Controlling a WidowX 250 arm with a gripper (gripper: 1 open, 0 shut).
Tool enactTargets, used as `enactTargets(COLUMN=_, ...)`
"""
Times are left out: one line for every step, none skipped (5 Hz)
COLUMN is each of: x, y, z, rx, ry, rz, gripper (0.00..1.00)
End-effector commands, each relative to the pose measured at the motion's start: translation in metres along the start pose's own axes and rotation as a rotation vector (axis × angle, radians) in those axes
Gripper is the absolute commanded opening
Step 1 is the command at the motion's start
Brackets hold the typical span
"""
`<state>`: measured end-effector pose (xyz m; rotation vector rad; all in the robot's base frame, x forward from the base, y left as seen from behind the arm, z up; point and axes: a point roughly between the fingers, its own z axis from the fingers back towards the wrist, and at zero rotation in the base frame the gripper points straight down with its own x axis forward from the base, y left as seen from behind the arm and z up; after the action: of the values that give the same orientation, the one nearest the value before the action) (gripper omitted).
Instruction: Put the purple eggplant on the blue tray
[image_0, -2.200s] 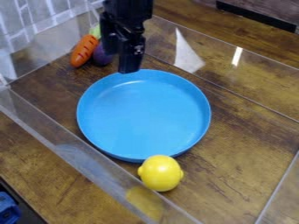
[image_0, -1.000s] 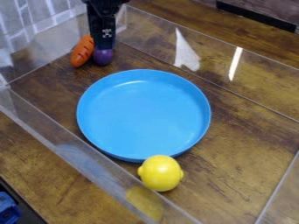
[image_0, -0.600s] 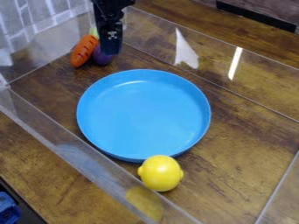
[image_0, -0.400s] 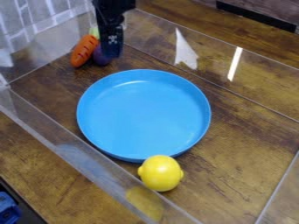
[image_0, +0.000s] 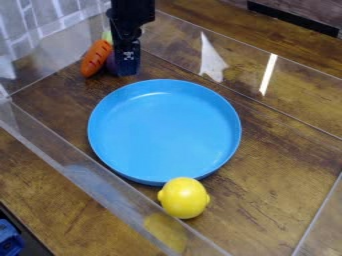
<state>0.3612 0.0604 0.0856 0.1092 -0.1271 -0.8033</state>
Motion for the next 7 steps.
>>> enactTargets(x=0.0, y=0.004, z=0.011, rx=0.043, ry=-0.027, rz=-0.037, gripper=1.0)
enactTargets(x=-0.005, y=0.005, z=0.006, rx=0.048, ry=-0.027, rz=-0.07, gripper=1.0)
enactTargets(x=-0.008, y=0.004, z=-0.004, rx=0.044, ry=-0.032, rz=-0.112, gripper=1.0)
enactTargets(x=-0.009, y=0.004, z=-0.015, rx=0.043, ry=-0.036, rz=-0.155, gripper=1.0)
enactTargets(x=-0.01, y=0.015, z=-0.019, rx=0.049, ry=-0.03, rz=-0.146, gripper=1.0)
enactTargets(x=-0.01, y=0.024, z=-0.023, rx=0.054, ry=-0.025, rz=-0.141, gripper=1.0)
enactTargets(x=-0.011, y=0.032, z=-0.027, rx=0.059, ry=-0.02, rz=-0.136, gripper=1.0)
